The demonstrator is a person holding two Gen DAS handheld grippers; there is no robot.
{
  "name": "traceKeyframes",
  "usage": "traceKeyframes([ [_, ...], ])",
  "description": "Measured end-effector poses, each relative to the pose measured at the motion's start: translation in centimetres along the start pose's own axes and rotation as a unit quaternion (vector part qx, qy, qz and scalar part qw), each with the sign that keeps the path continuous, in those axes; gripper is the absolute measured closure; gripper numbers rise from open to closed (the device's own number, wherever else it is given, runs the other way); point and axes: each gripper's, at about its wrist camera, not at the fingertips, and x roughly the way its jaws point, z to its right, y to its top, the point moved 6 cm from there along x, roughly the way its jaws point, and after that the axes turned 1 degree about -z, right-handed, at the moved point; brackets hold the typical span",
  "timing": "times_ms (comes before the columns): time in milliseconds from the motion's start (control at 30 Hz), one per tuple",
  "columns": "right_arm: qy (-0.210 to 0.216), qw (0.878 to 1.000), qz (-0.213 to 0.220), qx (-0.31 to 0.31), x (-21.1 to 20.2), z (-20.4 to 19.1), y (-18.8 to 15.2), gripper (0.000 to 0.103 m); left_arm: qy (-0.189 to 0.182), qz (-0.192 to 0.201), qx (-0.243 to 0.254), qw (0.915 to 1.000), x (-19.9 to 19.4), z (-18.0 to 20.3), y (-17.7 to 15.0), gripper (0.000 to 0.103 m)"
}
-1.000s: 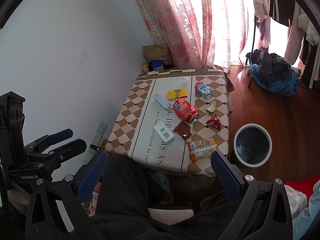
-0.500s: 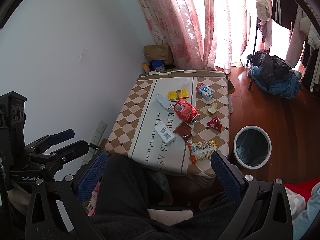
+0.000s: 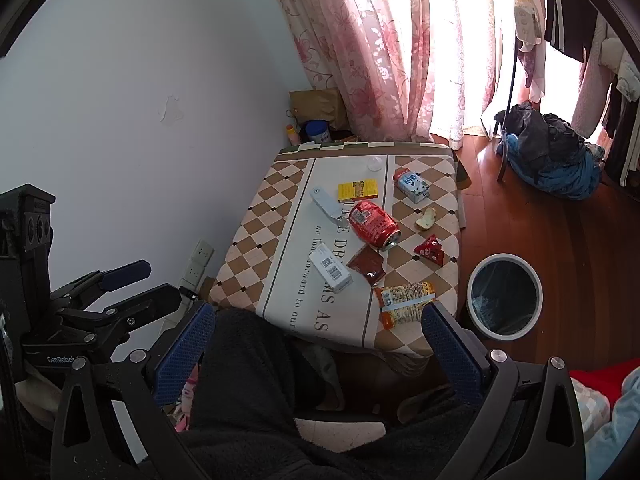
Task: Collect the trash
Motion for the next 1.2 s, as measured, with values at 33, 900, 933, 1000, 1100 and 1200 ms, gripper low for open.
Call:
traceKeyframes([
  [33,0.000,1.000,0.000,0.000,0.0,0.0,0.0,0.000,0.000,0.000,0.001,1.0000,0.0,0.0,-0.1,0.000],
  [900,-0.001,1.000,0.002,-0.003,-0.5,0.5,0.3,0.000,-0.007,-0.002,-0.004,1.0000,0.4,0.7,-0.4,0.000],
  [933,-0.001,1.000,0.003,-0.003,-0.4,0.4,0.3,0.000,-0.008,-0.002,-0.004,1.0000,0.3,0.8,-0.4,0.000],
  [1000,-0.002,1.000,0.002,-0.003,-0.5,0.4,0.4,0.000,-0.008,-0.002,-0.004,1.0000,0.4,0.9,-0.4,0.000],
  [1100,-0.002,1.000,0.003,-0.003,-0.5,0.4,0.4,0.000,-0.009,-0.002,-0.004,1.0000,0.4,0.9,-0.4,0.000],
  [1200,-0.002,1.000,0.003,-0.003,-0.4,0.3,0.3,0.000,-0.008,-0.002,-0.004,1.0000,0.4,0.9,-0.4,0.000],
])
